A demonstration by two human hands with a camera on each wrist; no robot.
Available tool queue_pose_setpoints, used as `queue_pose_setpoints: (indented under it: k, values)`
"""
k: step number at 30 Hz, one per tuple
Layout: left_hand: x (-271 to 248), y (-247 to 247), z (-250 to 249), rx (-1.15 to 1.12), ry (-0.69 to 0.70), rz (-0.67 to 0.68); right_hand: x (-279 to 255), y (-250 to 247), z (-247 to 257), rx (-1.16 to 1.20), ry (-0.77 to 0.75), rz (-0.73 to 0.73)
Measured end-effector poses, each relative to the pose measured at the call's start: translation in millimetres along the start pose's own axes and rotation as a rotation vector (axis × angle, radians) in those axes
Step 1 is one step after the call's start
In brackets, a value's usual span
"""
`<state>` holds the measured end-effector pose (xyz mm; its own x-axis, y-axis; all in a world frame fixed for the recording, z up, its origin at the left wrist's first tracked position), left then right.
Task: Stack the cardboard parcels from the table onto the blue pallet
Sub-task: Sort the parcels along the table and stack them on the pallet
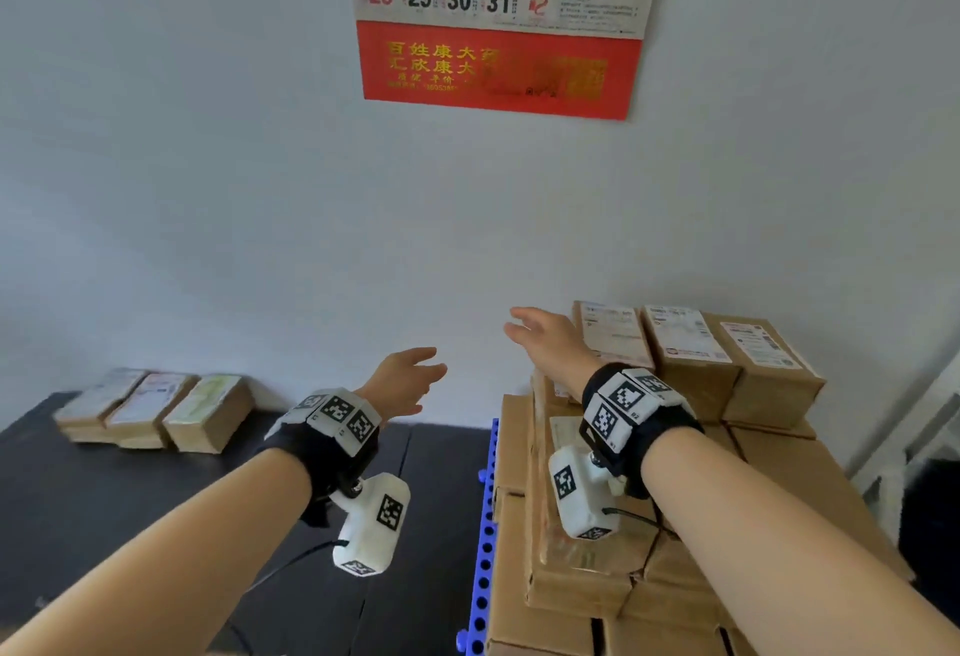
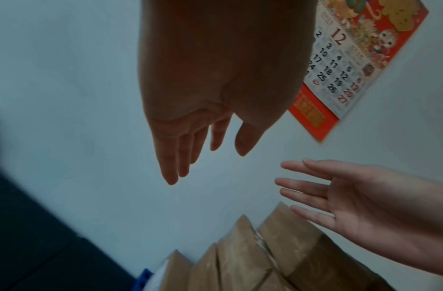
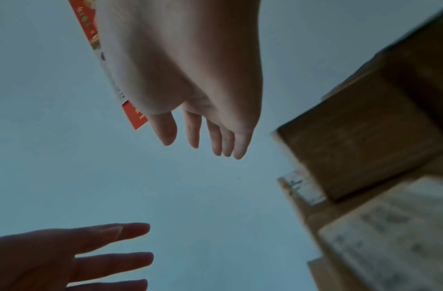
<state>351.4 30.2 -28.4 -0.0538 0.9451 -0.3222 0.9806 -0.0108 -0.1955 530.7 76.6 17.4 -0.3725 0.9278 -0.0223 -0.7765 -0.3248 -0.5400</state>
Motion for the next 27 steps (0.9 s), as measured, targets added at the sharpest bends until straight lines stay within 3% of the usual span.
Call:
queue_pose_setpoints:
  k: [13, 22, 27]
  values:
    - [-56, -168, 125, -0.068, -0.145, -0.187, 22, 214, 30, 0.043, 0.071, 0.226]
    - [-59, -322, 211, -0.051, -0.235, -0.203, 55, 359, 51, 0.051, 0.198, 0.196]
    - [-48, -382, 246, -0.083, -0.256, -0.189, 78, 419, 60, 0.092, 0.266, 0.198]
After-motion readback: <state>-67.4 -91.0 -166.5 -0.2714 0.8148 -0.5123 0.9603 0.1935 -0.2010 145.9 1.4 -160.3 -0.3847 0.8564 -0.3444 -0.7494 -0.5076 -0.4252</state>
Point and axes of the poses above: each hand's wrist, its own x-axis towards the middle knuckle, its own y-axis out of the palm, z = x × y, the point moved 3 cm from there along x, towards the middle knuckle, and after that the axes turned 6 degrees about z, right-handed, at the moved point
